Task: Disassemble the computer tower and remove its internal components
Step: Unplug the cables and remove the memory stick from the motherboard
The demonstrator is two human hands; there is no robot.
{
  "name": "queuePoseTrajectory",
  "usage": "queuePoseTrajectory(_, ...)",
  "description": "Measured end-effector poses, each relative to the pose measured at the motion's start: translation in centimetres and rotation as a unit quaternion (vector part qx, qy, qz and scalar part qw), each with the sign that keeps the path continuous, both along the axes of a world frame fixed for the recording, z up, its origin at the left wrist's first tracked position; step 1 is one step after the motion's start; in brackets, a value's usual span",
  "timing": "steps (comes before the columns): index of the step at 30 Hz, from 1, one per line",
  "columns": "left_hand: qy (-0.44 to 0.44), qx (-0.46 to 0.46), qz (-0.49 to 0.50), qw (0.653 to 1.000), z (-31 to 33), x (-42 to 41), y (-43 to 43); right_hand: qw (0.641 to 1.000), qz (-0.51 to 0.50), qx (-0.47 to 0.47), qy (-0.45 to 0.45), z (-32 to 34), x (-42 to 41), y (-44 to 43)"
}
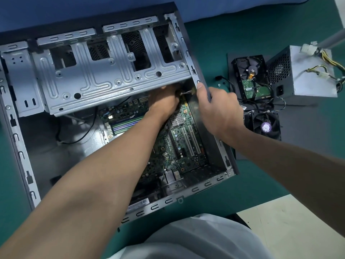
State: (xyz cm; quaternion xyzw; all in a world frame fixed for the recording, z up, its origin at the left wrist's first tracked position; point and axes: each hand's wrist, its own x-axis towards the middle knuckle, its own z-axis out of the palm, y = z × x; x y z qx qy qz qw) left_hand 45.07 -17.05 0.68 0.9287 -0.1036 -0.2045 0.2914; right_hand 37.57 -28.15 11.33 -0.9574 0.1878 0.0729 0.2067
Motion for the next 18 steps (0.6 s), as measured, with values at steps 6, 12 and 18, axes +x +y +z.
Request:
queuePoseTrajectory(6, -0.021, -0.004, 0.011, 1.0, -0.1, -0.1, 0.2, 1.0, -0.006, -0.012, -0.004, 0.0, 0.0, 0.1)
queuePoseTrajectory(12, -0.049, 0.005, 0.007, 0.999, 0.2, -0.6, 0.9, 1.0, -0.011, -0.013, -0.003, 0.0, 0.0, 0.1)
queuePoseTrajectory(18, -0.037, 0.015, -0.03, 0.999, 0.0, -1.0, 1.5, 1.0, -0.013, -0.013, -0.004, 0.1, 0.0, 0.2)
